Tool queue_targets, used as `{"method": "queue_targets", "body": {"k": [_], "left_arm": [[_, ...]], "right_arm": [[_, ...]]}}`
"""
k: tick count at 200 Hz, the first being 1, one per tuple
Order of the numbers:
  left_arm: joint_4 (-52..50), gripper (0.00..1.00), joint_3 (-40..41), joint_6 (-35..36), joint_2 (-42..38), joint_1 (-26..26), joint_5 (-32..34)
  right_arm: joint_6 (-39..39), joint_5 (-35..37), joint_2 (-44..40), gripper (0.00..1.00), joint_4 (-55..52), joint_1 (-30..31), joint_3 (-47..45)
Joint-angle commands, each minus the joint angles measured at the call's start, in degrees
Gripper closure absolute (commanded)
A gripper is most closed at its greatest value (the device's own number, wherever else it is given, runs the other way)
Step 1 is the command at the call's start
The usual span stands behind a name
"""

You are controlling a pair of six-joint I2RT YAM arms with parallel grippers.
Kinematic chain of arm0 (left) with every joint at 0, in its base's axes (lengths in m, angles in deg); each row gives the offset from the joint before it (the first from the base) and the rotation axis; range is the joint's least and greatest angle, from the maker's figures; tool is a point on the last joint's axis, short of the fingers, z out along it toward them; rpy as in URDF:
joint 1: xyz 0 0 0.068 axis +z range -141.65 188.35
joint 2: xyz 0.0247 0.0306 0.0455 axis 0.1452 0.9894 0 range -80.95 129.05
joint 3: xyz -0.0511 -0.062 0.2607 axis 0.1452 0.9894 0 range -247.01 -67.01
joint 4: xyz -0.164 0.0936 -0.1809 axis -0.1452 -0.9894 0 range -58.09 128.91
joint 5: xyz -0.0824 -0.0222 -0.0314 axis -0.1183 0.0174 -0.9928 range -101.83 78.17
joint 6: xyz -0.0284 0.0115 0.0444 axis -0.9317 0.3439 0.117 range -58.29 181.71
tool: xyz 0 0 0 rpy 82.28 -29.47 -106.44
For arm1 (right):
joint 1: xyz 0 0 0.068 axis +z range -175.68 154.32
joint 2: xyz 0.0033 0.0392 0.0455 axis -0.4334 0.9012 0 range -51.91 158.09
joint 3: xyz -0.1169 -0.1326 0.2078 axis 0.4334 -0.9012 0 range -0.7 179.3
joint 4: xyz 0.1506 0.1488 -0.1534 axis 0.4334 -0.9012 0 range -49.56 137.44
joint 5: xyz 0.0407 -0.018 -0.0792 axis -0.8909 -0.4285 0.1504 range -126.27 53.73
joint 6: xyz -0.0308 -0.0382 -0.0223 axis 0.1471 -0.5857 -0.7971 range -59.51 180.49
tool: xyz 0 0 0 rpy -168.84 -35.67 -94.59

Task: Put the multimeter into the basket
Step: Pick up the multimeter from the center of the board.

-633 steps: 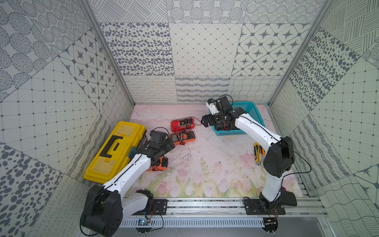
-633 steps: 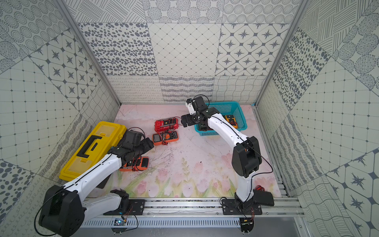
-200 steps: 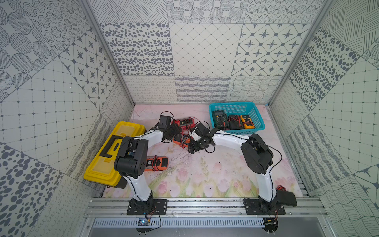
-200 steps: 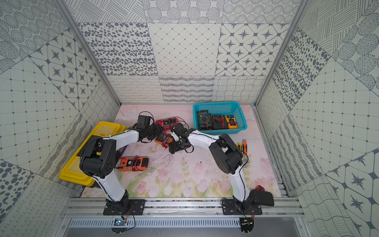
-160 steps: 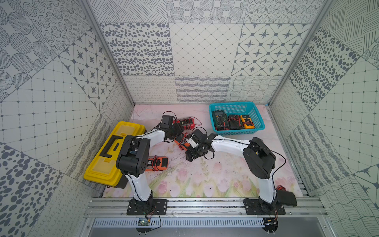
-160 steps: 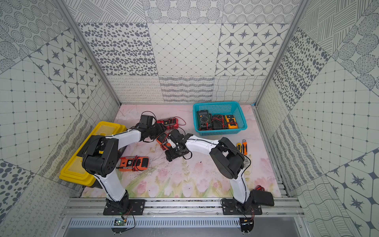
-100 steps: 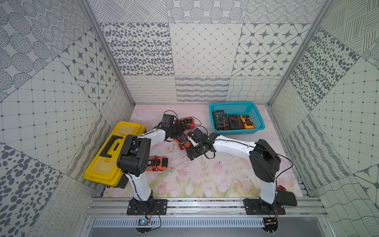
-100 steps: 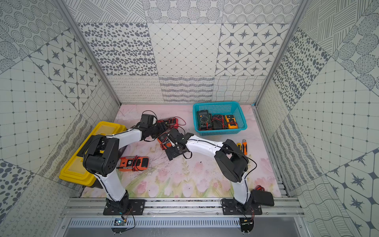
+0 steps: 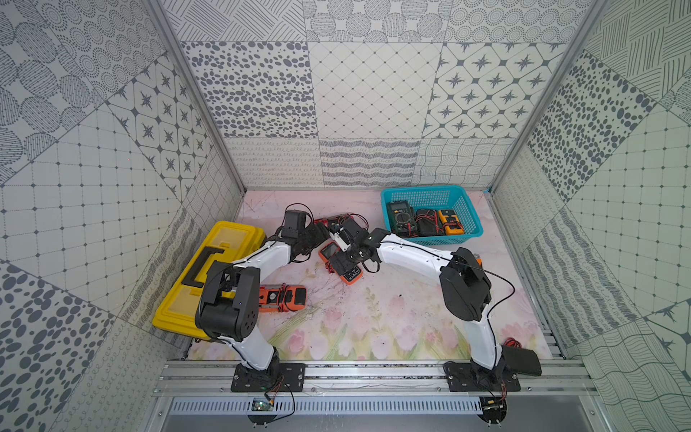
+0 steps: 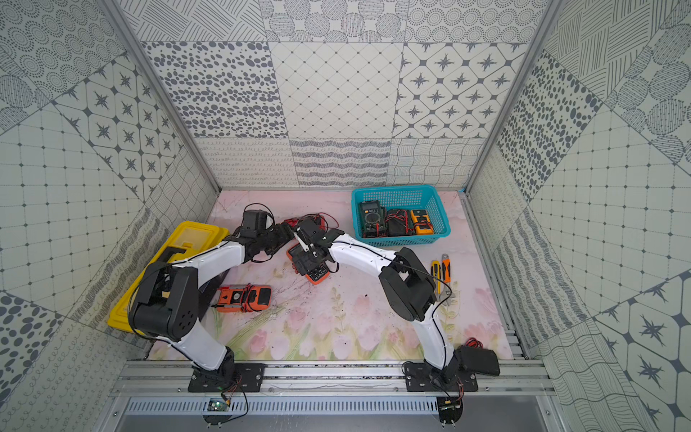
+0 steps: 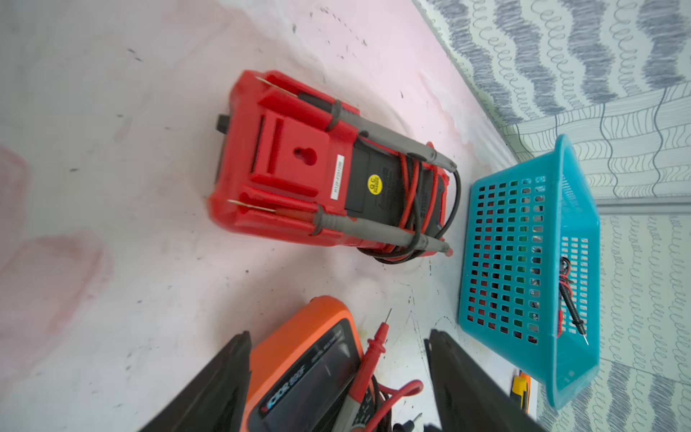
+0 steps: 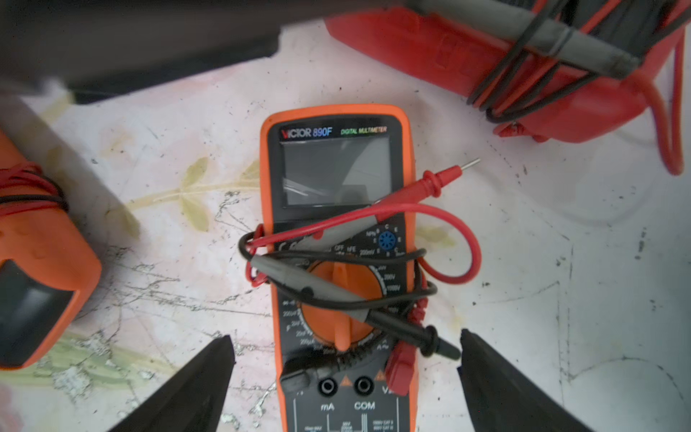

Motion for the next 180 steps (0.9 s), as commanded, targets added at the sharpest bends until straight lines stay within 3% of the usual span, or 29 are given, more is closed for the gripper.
{"method": "queue_targets", "body": {"k": [1, 52, 85, 180], "left_arm": [[-2.2, 0.21, 3.0, 0.2, -4.8, 1.1, 3.8], [-4.0, 0.21, 7.2, 0.1, -9.1, 1.8, 4.7], [-5.2, 0.21, 8.3, 0.2, -11.1, 2.1, 5.7], [-6.0, 0.21, 8.8, -0.4, -13.9, 2.2, 5.7]], "right_arm": [[-4.4, -0.8, 2.7, 0.01, -0.3, -0.8, 3.4], [-10.6, -4.8, 6.5, 0.01, -2.7, -0.9, 7.0], [-10.7, -9.8, 6.9, 0.01, -3.3, -0.8, 6.5], [-8.2, -4.0, 13.1, 0.01, -9.0, -0.7, 10.6]]}}
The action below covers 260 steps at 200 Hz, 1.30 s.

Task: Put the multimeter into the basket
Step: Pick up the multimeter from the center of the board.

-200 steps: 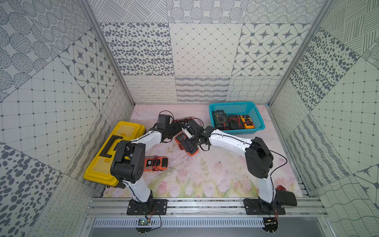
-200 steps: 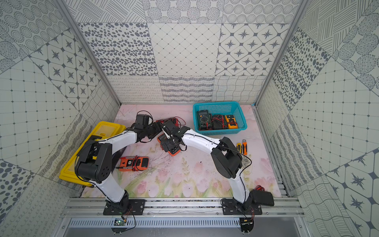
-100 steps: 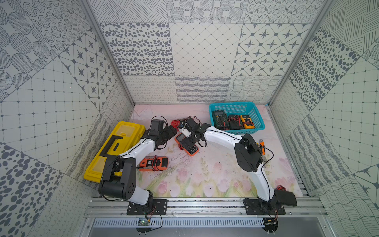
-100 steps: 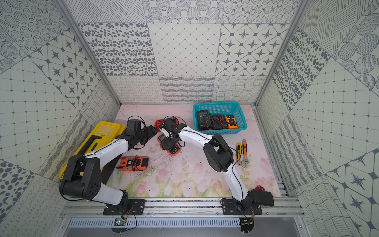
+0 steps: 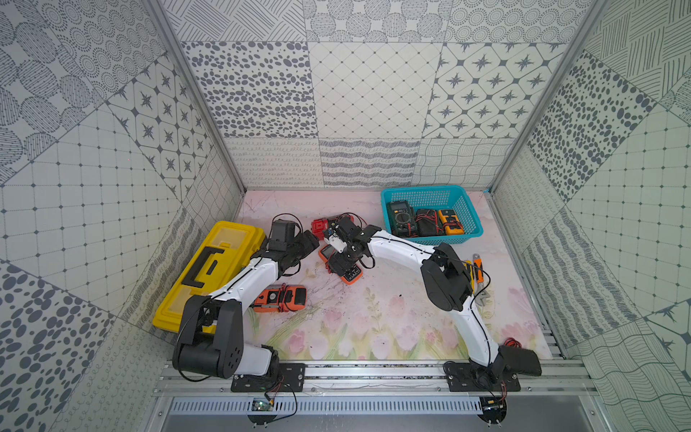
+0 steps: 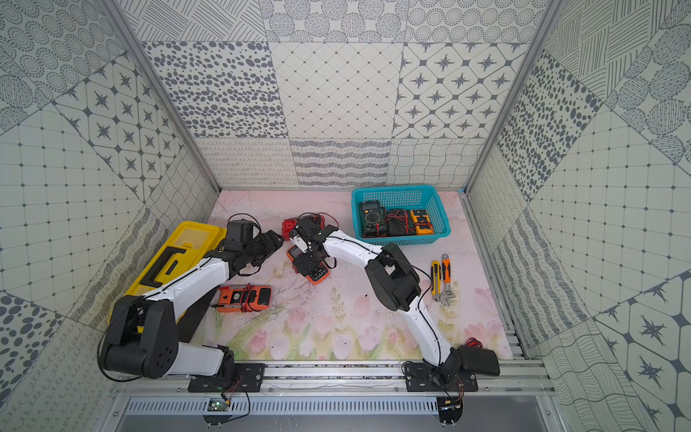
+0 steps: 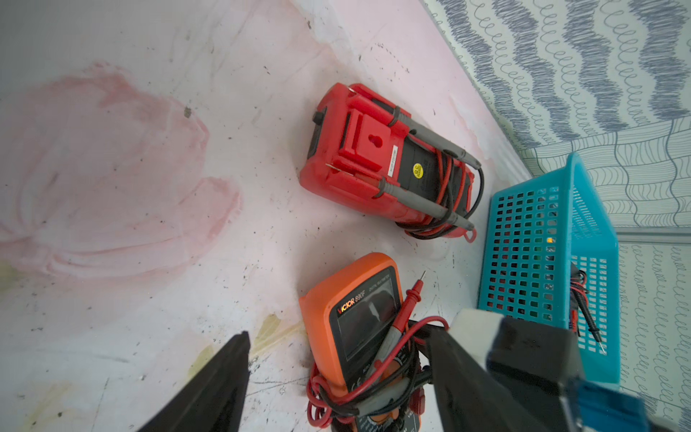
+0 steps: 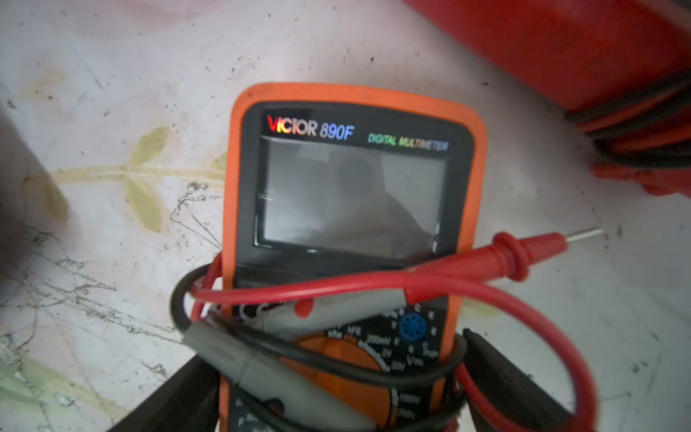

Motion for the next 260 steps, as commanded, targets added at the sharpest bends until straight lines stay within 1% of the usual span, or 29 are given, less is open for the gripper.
{"method": "queue_targets", "body": {"k": [1, 33, 65, 79, 108, 121, 132, 144, 150, 160, 164, 175, 182, 203, 214, 223, 229, 244, 260], "left_arm": [[-1.3, 0.21, 0.4, 0.0, -1.2, 0.2, 0.8], [-1.4, 0.21, 0.7, -0.3, -1.9, 0.3, 0.8], [-1.3, 0.21, 1.0, -0.6, -2.1, 0.3, 0.8], [-1.3, 0.2, 1.1, -0.6, -2.1, 0.3, 1.0], [-1.2, 0.2, 1.2, -0.6, -2.1, 0.3, 1.1], [-1.2, 0.2, 1.2, -0.7, -2.1, 0.4, 1.0], [-1.1, 0.2, 1.2, -0.7, -2.1, 0.4, 0.9], [-1.0, 0.2, 1.2, -0.8, -2.1, 0.3, 0.9], [-1.0, 0.2, 1.2, -0.9, -2.0, 0.4, 0.9], [-0.9, 0.2, 1.2, -0.9, -1.9, 0.4, 0.8], [-0.9, 0.2, 1.3, -1.0, -1.9, 0.4, 0.7], [-0.9, 0.2, 1.3, -1.1, -1.9, 0.4, 0.7], [-0.9, 0.2, 1.4, -1.1, -2.0, 0.5, 0.7], [-1.3, 0.2, 1.4, -1.0, -2.4, 0.5, 0.9], [-1.6, 0.2, 1.3, -0.9, -2.7, 0.4, 1.2], [-1.9, 0.2, 1.3, -0.8, -3.1, 0.5, 1.5], [-2.3, 0.2, 1.4, -0.9, -3.4, 0.5, 1.9], [-2.8, 0.2, 1.6, -0.8, -4.5, 0.5, 3.0], [-3.0, 0.2, 2.4, -1.0, -5.9, 0.5, 4.2]], "right_arm": [[1.2, 1.7, 3.1, 0.01, -3.8, 0.4, 1.0], [1.7, 1.6, 4.2, 0.01, -4.8, 0.4, 2.1], [1.7, 0.3, 6.6, 0.04, -7.3, 0.7, 4.4], [1.7, -1.3, 7.1, 0.02, -7.8, 1.0, 4.9], [1.4, -5.3, 7.3, 0.02, -8.7, 1.4, 4.7], [1.4, -5.0, 6.9, 0.02, -8.8, 1.5, 3.9], [1.3, -3.4, 6.7, 0.03, -8.6, 1.5, 3.2], [1.3, -2.0, 6.5, 0.08, -8.6, 1.6, 3.0], [1.3, -1.3, 6.4, 0.12, -8.8, 1.5, 3.0], [1.4, -0.1, 6.3, 0.15, -9.0, 1.6, 3.0], [1.4, 0.3, 6.2, 0.19, -9.0, 1.5, 3.1], [1.8, 1.5, 5.7, 0.38, -9.0, 1.5, 3.0], [1.8, 2.1, 5.2, 0.45, -8.9, 1.5, 3.1], [2.2, 2.7, 3.2, 0.51, -8.5, 1.5, 3.2], [2.7, 2.5, 1.5, 0.57, -8.3, 1.5, 3.4], [2.9, 2.1, -0.1, 0.64, -8.0, 1.6, 3.4], [3.0, 1.7, -1.4, 0.67, -8.0, 1.6, 3.5], [2.9, 1.6, -4.6, 0.71, -7.9, 1.6, 3.2], [2.8, 3.6, -8.2, 0.72, -7.8, 1.5, 2.9]]}}
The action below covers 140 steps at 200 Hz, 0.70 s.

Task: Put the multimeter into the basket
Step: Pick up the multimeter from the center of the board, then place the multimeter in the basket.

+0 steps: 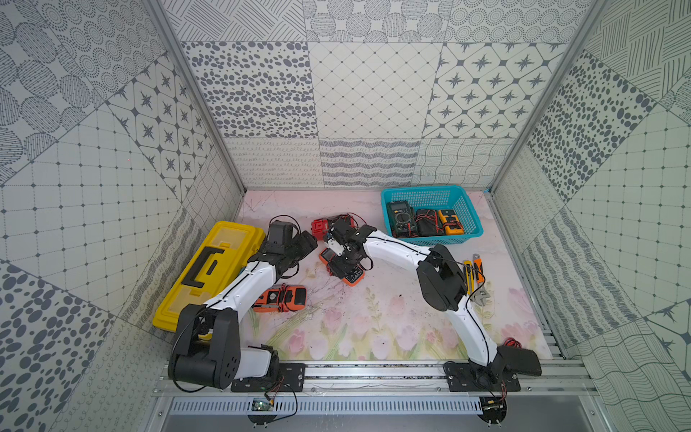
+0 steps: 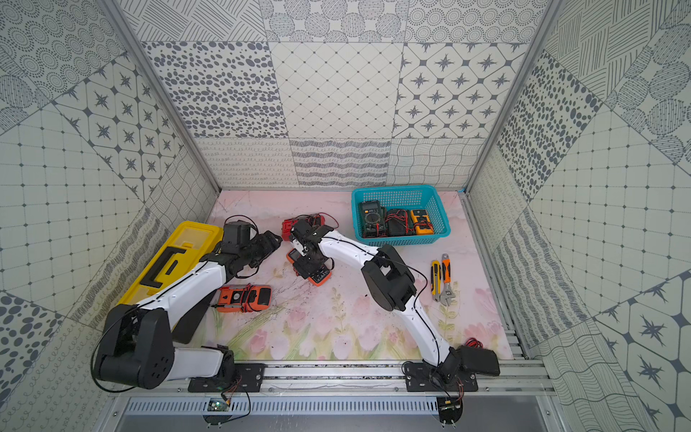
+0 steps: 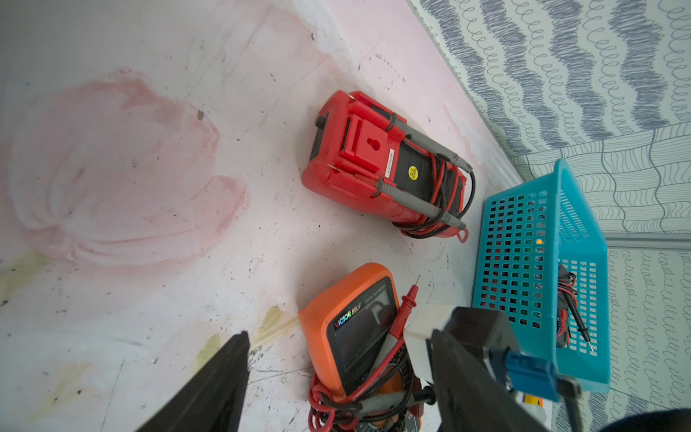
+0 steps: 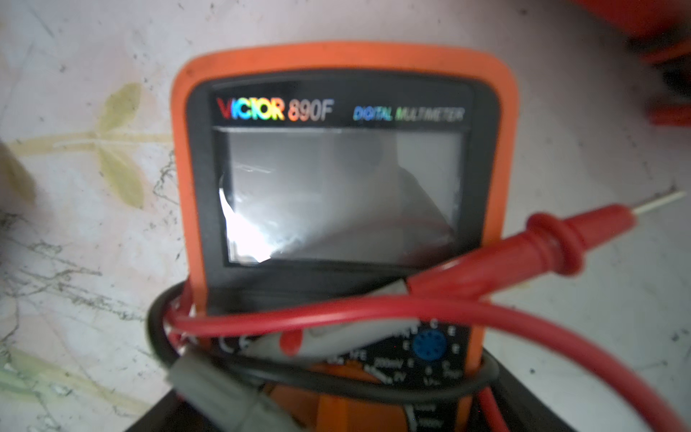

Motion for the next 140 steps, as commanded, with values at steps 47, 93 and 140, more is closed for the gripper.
{"method": "queue_targets", "body": {"k": [47, 93, 140], "left_arm": [[-2.8, 0.2, 3.2, -0.1, -7.4, 0.2, 5.6], [-2.6, 0.2, 4.1, 0.6, -9.0, 0.3, 4.8], [-1.7, 0.2, 4.7, 1.2, -8.4, 0.3, 2.0]], "right_arm": [[-0.4, 6.9, -18.4, 0.71, -0.2, -3.2, -0.7], [-2.2, 9.3, -24.4, 0.72, -0.2, -12.3, -0.1], [-3.3, 9.3, -24.3, 0.73, -0.7, -25.3, 2.5]]}}
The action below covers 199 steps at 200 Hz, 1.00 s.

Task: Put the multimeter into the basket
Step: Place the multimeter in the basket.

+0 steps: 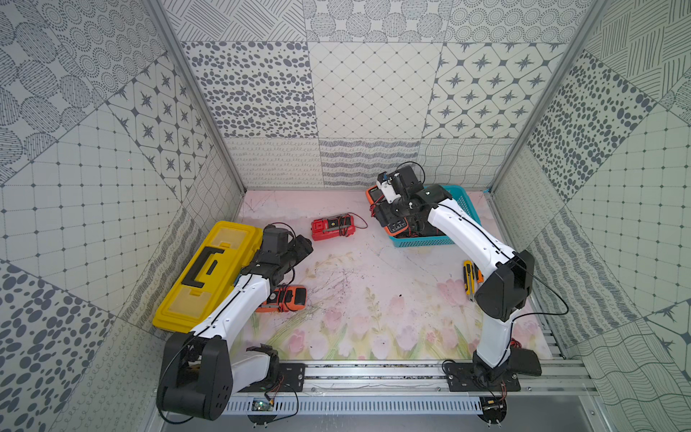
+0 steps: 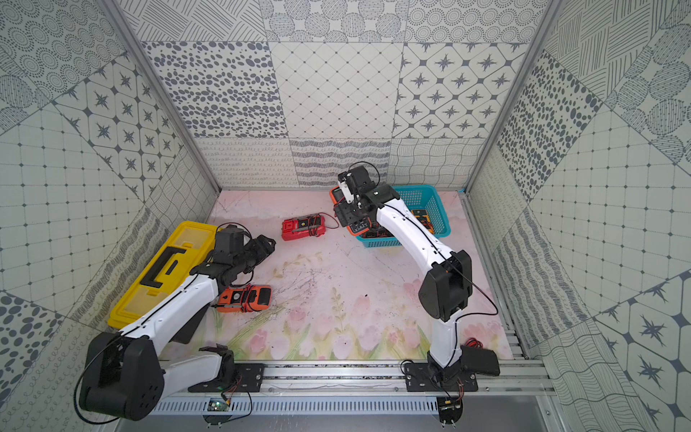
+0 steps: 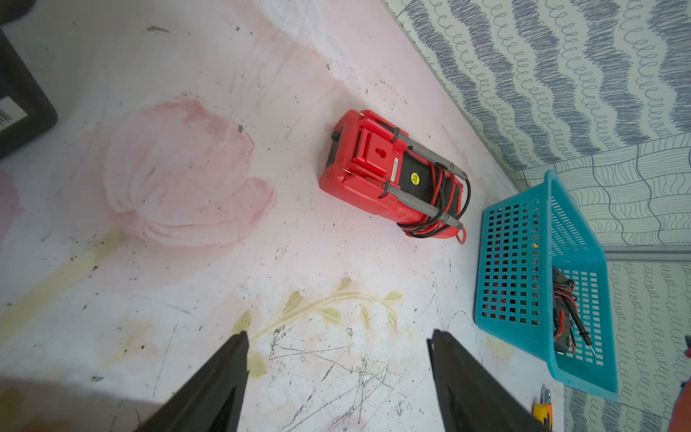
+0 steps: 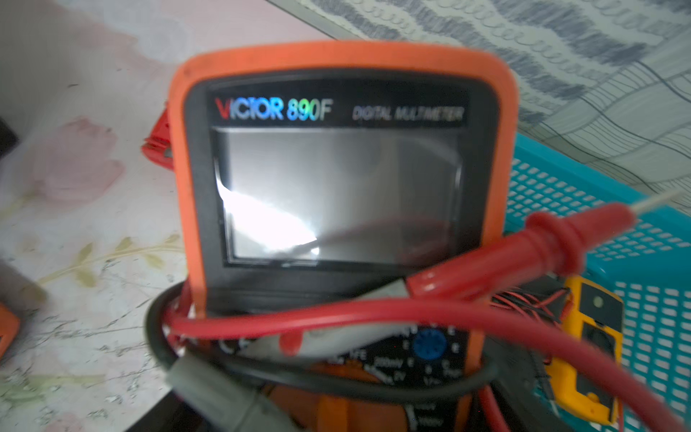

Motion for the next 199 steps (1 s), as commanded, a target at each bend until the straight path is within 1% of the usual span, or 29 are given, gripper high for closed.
{"method": "queue_targets", "body": {"k": [1, 23, 45, 91, 133, 166, 199], "left_arm": [[0.0, 0.2, 0.4, 1.1, -0.1, 0.2, -1.7], [0.1, 0.19, 0.5, 1.2, -0.2, 0.2, -1.9], [0.1, 0.19, 0.4, 1.4, -0.1, 0.2, -2.1], [-0.6, 0.19, 0.1, 1.9, -0.1, 0.2, -2.2], [-1.3, 0.19, -0.1, 2.2, -0.8, 0.2, -1.5], [-1.9, 0.19, -0.4, 2.4, -0.9, 0.2, -1.1], [-2.3, 0.19, -0.9, 2.4, -0.3, 0.2, -1.3]], "right_arm": [[-1.2, 1.1, -1.0, 0.73, 2.1, -5.3, 3.5], [-1.3, 0.1, 0.7, 0.73, 1.1, -11.4, 5.5], [-1.2, -0.1, 3.6, 0.73, -0.9, -16.2, 8.2], [-2.0, 0.4, 10.1, 0.72, -4.1, -22.5, 12.9], [-2.1, -0.6, 16.3, 0.73, -6.8, -26.1, 17.0], [-1.3, -1.0, 18.7, 0.73, -7.3, -27.3, 16.4], [-0.9, 0.3, 20.7, 0.71, -7.4, -27.4, 15.4]]}}
